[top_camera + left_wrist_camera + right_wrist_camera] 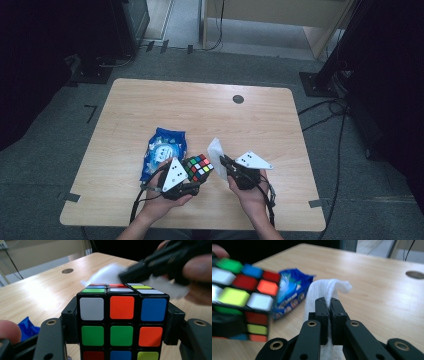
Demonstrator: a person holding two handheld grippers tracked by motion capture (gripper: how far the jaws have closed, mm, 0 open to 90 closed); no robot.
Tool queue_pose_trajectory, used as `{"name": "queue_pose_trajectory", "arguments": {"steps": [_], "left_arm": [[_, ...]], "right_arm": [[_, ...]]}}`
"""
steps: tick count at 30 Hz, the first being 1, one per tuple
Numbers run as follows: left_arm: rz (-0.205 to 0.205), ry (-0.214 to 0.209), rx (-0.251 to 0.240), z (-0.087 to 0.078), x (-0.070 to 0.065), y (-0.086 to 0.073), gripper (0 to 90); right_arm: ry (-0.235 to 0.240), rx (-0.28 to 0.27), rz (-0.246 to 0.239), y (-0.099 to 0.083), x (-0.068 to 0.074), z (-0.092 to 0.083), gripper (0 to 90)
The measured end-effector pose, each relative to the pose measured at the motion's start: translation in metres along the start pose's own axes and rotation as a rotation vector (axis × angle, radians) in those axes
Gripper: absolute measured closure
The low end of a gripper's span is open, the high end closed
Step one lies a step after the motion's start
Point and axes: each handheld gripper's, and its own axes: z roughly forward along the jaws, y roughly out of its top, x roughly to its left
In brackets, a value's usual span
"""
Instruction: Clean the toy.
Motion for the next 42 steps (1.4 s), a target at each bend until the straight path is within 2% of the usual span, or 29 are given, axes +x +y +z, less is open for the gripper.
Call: {"name": "queue_pose_trajectory", "arguments": {"steps": [2, 4, 5, 6, 7, 8, 10, 11, 12, 13, 15, 17, 18, 20, 22, 23, 25, 26, 28, 31, 33, 34, 35, 36, 39, 40, 42], "left_arm": [[0.006, 0.006, 0.017, 0.003, -0.001, -0.001, 34.1], [0.013, 0.005, 0.027, 0.005, -0.003, -0.002, 34.1], [0.013, 0.005, 0.027, 0.005, -0.003, -0.002, 34.1], [0.023, 0.001, 0.033, 0.007, -0.006, -0.003, 34.1], [0.023, 0.001, 0.033, 0.007, -0.006, -0.003, 34.1], [0.030, -0.004, 0.034, 0.007, -0.009, -0.002, 34.1], [0.033, -0.010, 0.027, 0.007, -0.012, -0.001, 34.1], [0.033, -0.010, 0.027, 0.007, -0.012, -0.001, 34.1], [0.041, -0.019, 0.016, 0.005, -0.014, 0.000, 34.1], [0.044, -0.024, 0.008, 0.005, -0.015, 0.001, 34.1], [0.048, -0.028, 0.000, 0.003, -0.016, 0.002, 34.1], [0.054, -0.024, 0.006, 0.004, -0.016, 0.002, 34.1], [0.046, -0.028, 0.009, 0.004, -0.015, 0.001, 34.1], [0.039, -0.032, 0.000, 0.003, -0.014, 0.001, 34.2], [0.043, -0.024, -0.006, 0.001, -0.013, 0.002, 34.2], [0.037, -0.024, -0.009, 0.000, -0.012, 0.002, 34.2], [0.039, -0.022, -0.012, -0.001, -0.011, 0.003, 34.2], [0.028, -0.017, -0.036, -0.004, -0.008, 0.004, 34.1], [0.011, -0.021, -0.050, -0.007, -0.004, 0.006, 34.2], [0.006, -0.010, -0.045, -0.009, 0.001, 0.005, 34.2], [-0.004, -0.002, -0.042, -0.008, 0.004, 0.004, 34.1], [-0.004, -0.002, -0.042, -0.008, 0.004, 0.004, 34.2], [-0.008, 0.001, -0.038, -0.008, 0.006, 0.003, 34.2], [-0.009, 0.004, -0.037, -0.008, 0.007, 0.003, 34.1], [-0.010, 0.005, -0.035, -0.008, 0.007, 0.003, 34.1], [-0.011, 0.007, -0.034, -0.008, 0.008, 0.003, 34.2], [-0.012, 0.008, -0.035, -0.008, 0.008, 0.003, 34.2]], "right_arm": [[0.032, -0.046, -0.003, 0.008, 0.005, -0.009, 87.6], [0.095, -0.096, -0.018, 0.019, 0.015, -0.018, 87.6], [0.095, -0.096, -0.018, 0.019, 0.015, -0.018, 87.6], [0.159, -0.141, -0.040, 0.028, 0.028, -0.027, 87.7], [0.159, -0.141, -0.040, 0.028, 0.028, -0.027, 87.7], [0.226, -0.169, -0.057, 0.033, 0.041, -0.033, 87.7], [0.276, -0.162, -0.075, 0.034, 0.052, -0.032, 87.6], [0.276, -0.162, -0.075, 0.034, 0.052, -0.032, 87.6], [0.285, -0.138, -0.090, 0.030, 0.058, -0.026, 87.6], [0.279, -0.127, -0.093, 0.027, 0.059, -0.022, 87.6], [0.269, -0.105, -0.069, 0.021, 0.055, -0.015, 87.5], [0.270, -0.112, -0.054, 0.019, 0.052, -0.014, 87.4], [0.262, -0.113, -0.053, 0.017, 0.047, -0.012, 87.3], [0.210, -0.108, -0.086, 0.016, 0.045, -0.011, 87.4], [0.191, -0.106, -0.065, 0.013, 0.038, -0.009, 87.3], [0.162, -0.097, -0.063, 0.012, 0.033, -0.008, 87.4], [0.104, -0.070, -0.060, 0.008, 0.023, -0.005, 87.5], [0.086, -0.045, -0.052, 0.005, 0.018, -0.003, 87.6], [0.018, 0.012, -0.054, -0.003, 0.007, 0.003, 87.6], [-0.061, 0.057, -0.028, -0.013, -0.012, 0.008, 87.7], [-0.107, 0.068, -0.012, -0.016, -0.023, 0.008, 87.7], [-0.107, 0.068, -0.012, -0.016, -0.023, 0.008, 87.7], [-0.136, 0.070, 0.009, -0.016, -0.033, 0.007, 87.7], [-0.149, 0.069, 0.018, -0.017, -0.037, 0.006, 87.7], [-0.177, 0.077, 0.031, -0.017, -0.043, 0.004, 87.3], [-0.195, 0.076, 0.049, -0.018, -0.047, 0.003, 83.3], [-0.199, 0.066, 0.073, -0.018, -0.050, 0.001, 76.1]]}}
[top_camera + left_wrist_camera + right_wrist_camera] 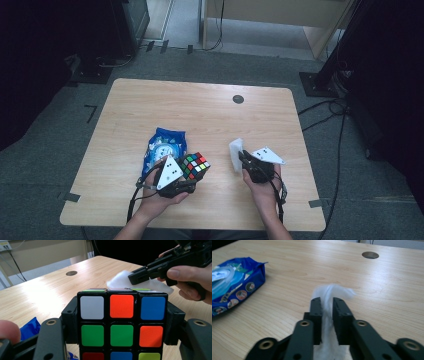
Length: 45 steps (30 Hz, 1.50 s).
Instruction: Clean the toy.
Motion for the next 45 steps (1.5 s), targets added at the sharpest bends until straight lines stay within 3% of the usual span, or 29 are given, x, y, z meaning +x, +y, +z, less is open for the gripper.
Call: {"name": "queue_pose_trajectory", "arguments": {"steps": [4, 8, 10, 11, 12, 14, 17, 20, 22, 23, 24, 27, 29, 34, 36, 45], "left_arm": [[0.001, 0.002, 0.002, 0.000, 0.001, 0.000, 34.2], [0.002, 0.002, 0.006, 0.002, 0.000, -0.002, 34.1], [0.005, 0.003, 0.008, 0.002, -0.001, -0.002, 34.1], [0.005, 0.003, 0.008, 0.002, -0.001, -0.002, 34.1], [0.004, 0.005, 0.001, 0.002, -0.001, -0.001, 34.1], [-0.004, 0.006, -0.010, 0.000, -0.001, 0.000, 34.1], [-0.033, 0.015, -0.025, -0.003, 0.003, 0.002, 34.1], [-0.082, 0.032, -0.042, -0.007, 0.011, 0.003, 34.1], [-0.123, 0.039, -0.057, -0.009, 0.016, 0.003, 34.1], [-0.123, 0.039, -0.057, -0.009, 0.016, 0.003, 34.1], [-0.162, 0.046, -0.062, -0.010, 0.022, 0.002, 34.1], [-0.210, 0.045, -0.077, -0.012, 0.026, 0.002, 34.1], [-0.222, 0.040, -0.077, -0.012, 0.026, 0.002, 34.1], [-0.189, 0.025, -0.071, -0.007, 0.013, 0.005, 34.1], [-0.173, 0.017, -0.066, -0.006, 0.009, 0.005, 34.1], [-0.168, 0.002, -0.046, -0.002, 0.006, 0.005, 34.1]], "right_arm": [[0.068, -0.051, 0.043, 0.006, 0.003, -0.008, 64.7], [0.216, -0.091, 0.101, 0.018, 0.018, -0.017, 57.6], [0.271, -0.102, 0.102, 0.023, 0.030, -0.022, 57.3], [0.271, -0.102, 0.102, 0.023, 0.030, -0.022, 57.3], [0.270, -0.109, 0.056, 0.025, 0.043, -0.024, 64.9], [0.239, -0.104, 0.005, 0.023, 0.052, -0.023, 73.0], [0.296, -0.036, 0.048, 0.011, 0.055, -0.011, 75.0], [0.375, 0.034, 0.089, -0.006, 0.063, 0.004, 64.8], [0.429, 0.036, 0.098, -0.010, 0.074, 0.008, 56.9], [0.429, 0.036, 0.098, -0.010, 0.074, 0.008, 56.9], [0.447, 0.012, 0.089, -0.010, 0.084, 0.009, 47.4], [0.512, -0.013, 0.073, -0.008, 0.097, 0.007, 39.4], [0.516, -0.019, 0.062, -0.008, 0.102, 0.006, 37.5], [0.518, -0.062, 0.080, -0.007, 0.115, 0.005, 31.7], [0.506, -0.073, 0.079, -0.007, 0.116, 0.004, 31.5], [0.491, -0.087, 0.096, -0.006, 0.113, 0.002, 31.2]]}}
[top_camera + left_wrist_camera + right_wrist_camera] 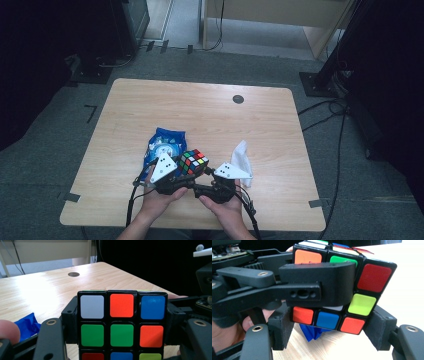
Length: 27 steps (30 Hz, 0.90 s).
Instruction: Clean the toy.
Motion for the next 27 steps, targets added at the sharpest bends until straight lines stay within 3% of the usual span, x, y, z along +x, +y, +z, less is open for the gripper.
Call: {"name": "queue_pose_trajectory", "arguments": {"steps": [7, 8, 15, 20, 26, 27], "left_arm": [[0.013, -0.002, 0.022, 0.001, 0.000, 0.000, 34.0], [0.010, -0.013, 0.036, 0.002, 0.001, 0.000, 34.0], [-0.017, -0.050, 0.110, 0.005, 0.004, 0.004, 33.9], [-0.032, -0.072, 0.157, 0.008, 0.004, 0.004, 33.7], [-0.026, -0.089, 0.195, 0.011, 0.004, 0.003, 33.7], [-0.023, -0.086, 0.190, 0.011, 0.003, 0.002, 33.8]], "right_arm": [[-0.016, 0.016, -0.056, 0.000, -0.002, 0.000, 32.7], [-0.039, 0.021, -0.106, 0.000, -0.002, 0.000, 32.7], [-0.128, 0.048, -0.319, -0.002, -0.003, -0.002, 32.9], [-0.215, 0.063, -0.541, -0.005, 0.000, -0.005, 33.0], [-0.265, 0.091, -0.778, -0.007, 0.004, -0.007, 33.8], [-0.265, 0.094, -0.795, -0.007, 0.003, -0.008, 33.7]]}}
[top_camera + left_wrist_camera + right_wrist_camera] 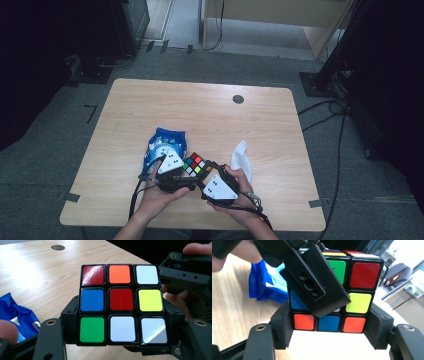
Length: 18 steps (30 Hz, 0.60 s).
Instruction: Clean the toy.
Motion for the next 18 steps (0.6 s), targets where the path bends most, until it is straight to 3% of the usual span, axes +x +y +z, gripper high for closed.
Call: {"name": "queue_pose_trajectory", "arguments": {"steps": [3, 5, 9, 10, 13, 18], "left_arm": [[0.016, 0.034, -0.016, -0.001, -0.001, 0.000, 34.1], [0.006, 0.054, -0.037, -0.004, 0.002, 0.001, 34.1], [-0.011, 0.098, -0.068, -0.011, 0.011, 0.000, 34.1], [-0.017, 0.107, -0.078, -0.011, 0.012, -0.001, 34.1], [-0.012, 0.134, -0.097, -0.010, 0.013, -0.004, 34.0], [0.030, 0.163, -0.127, -0.006, 0.004, -0.007, 34.1]], "right_arm": [[0.021, -0.009, 0.010, -0.003, -0.004, 0.001, 33.2], [0.034, 0.015, 0.027, -0.007, -0.009, 0.002, 29.0], [0.001, 0.055, 0.092, -0.017, -0.024, 0.001, 27.3], [-0.007, 0.049, 0.141, -0.018, -0.030, -0.001, 27.2], [-0.006, -0.008, 0.349, -0.017, -0.048, -0.008, 27.2], [0.072, -0.110, 0.731, -0.009, -0.064, -0.020, 26.4]]}}
